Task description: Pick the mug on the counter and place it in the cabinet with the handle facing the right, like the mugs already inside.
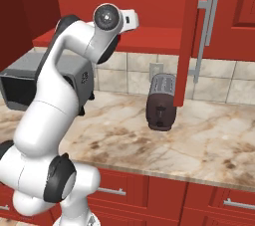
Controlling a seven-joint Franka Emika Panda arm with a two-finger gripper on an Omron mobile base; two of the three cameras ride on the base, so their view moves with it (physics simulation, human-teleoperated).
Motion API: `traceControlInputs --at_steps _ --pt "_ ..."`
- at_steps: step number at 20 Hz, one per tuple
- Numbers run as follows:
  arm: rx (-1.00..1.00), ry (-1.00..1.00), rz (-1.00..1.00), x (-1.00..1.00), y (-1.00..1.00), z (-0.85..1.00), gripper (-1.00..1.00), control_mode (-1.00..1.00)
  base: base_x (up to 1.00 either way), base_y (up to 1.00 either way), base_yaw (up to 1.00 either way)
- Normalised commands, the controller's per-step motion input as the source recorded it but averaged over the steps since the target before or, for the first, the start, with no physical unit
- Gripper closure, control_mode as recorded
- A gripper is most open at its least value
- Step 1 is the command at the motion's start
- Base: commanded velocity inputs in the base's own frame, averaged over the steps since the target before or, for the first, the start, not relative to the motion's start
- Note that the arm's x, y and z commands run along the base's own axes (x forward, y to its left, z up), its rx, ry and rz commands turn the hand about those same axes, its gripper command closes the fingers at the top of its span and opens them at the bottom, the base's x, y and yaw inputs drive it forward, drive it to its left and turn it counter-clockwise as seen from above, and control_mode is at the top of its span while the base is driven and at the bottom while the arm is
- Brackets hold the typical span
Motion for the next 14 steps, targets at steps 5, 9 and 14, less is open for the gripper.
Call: traceControlInputs --at_steps 5,9,14 --pt "0.00 -0.01 0.00 0.45 0.03 0.00 1.00 -1.00 0.00 0.00 0.00" --pt "0.00 0.01 0.00 0.48 0.05 0.00 1.00 -1.00 0.00 0.00 0.00" --pt "0.00 0.04 0.01 0.22 0.00 0.00 1.00 -1.00 0.00 0.00 0.00"
